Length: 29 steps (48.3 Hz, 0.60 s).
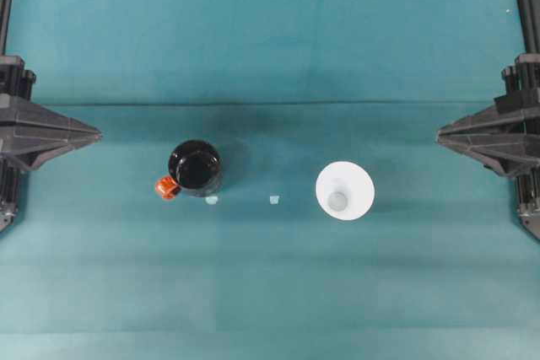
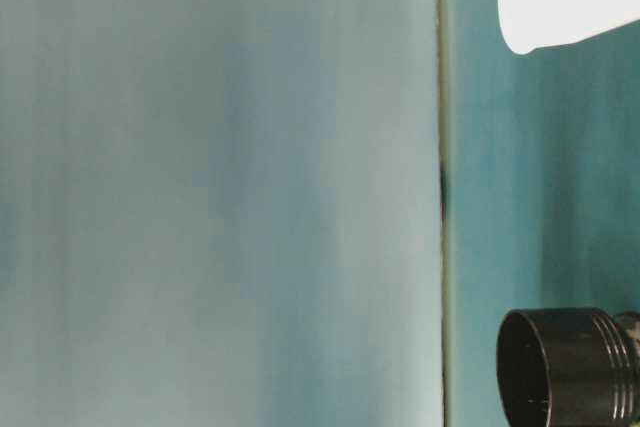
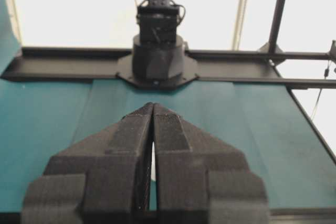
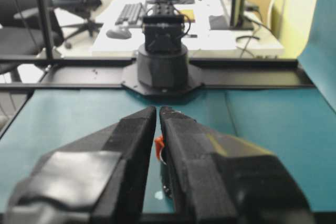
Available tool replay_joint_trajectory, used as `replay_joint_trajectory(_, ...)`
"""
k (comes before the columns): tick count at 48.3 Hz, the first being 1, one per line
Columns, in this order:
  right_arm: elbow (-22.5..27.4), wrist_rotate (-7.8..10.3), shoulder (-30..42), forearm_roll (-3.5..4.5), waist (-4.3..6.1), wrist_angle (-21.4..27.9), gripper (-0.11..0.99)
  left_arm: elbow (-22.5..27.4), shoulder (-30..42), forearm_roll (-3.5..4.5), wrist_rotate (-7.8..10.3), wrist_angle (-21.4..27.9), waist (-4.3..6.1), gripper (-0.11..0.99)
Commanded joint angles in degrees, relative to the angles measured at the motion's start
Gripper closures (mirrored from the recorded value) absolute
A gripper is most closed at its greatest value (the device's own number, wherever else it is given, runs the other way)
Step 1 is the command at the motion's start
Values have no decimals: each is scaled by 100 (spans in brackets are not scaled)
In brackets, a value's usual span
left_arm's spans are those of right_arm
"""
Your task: Put the paper cup into the moved red handle cup holder.
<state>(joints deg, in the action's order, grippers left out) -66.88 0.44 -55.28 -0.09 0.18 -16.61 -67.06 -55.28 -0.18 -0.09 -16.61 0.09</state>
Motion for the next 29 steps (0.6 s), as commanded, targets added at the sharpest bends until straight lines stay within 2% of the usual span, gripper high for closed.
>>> replay_joint_trajectory(1,-18,-35,105,-18,149,-26,88,35,659,-53,-334,237,-237,85)
replay_joint_trajectory(2,-53,0,123,-18,229,26,88,62,791,-44,-431,316,-229,85)
replay_joint_trajectory(3,-70,9,132,-44,255,79,87,97,923,-53,-536,360,-229,83)
replay_joint_trajectory(6,-70,62,114,-114,264,325,89,281,1283,-62,-844,422,-211,85)
replay_joint_trajectory(10,9,149,70,-123,264,580,94,536,1644,-62,-1063,457,-88,87)
replay_joint_trajectory(14,44,202,-44,-123,264,773,96,747,1837,-70,-1072,545,9,87)
replay_joint_trajectory(17,53,220,-132,-123,264,905,96,870,1916,-70,-1081,712,44,87)
replay_joint_trajectory(23,53,255,-272,-123,264,1239,96,1063,1934,-70,-1116,1406,62,87)
replay_joint_trajectory(29,70,299,-281,-141,264,1433,96,1310,1934,-70,-1116,2303,62,87)
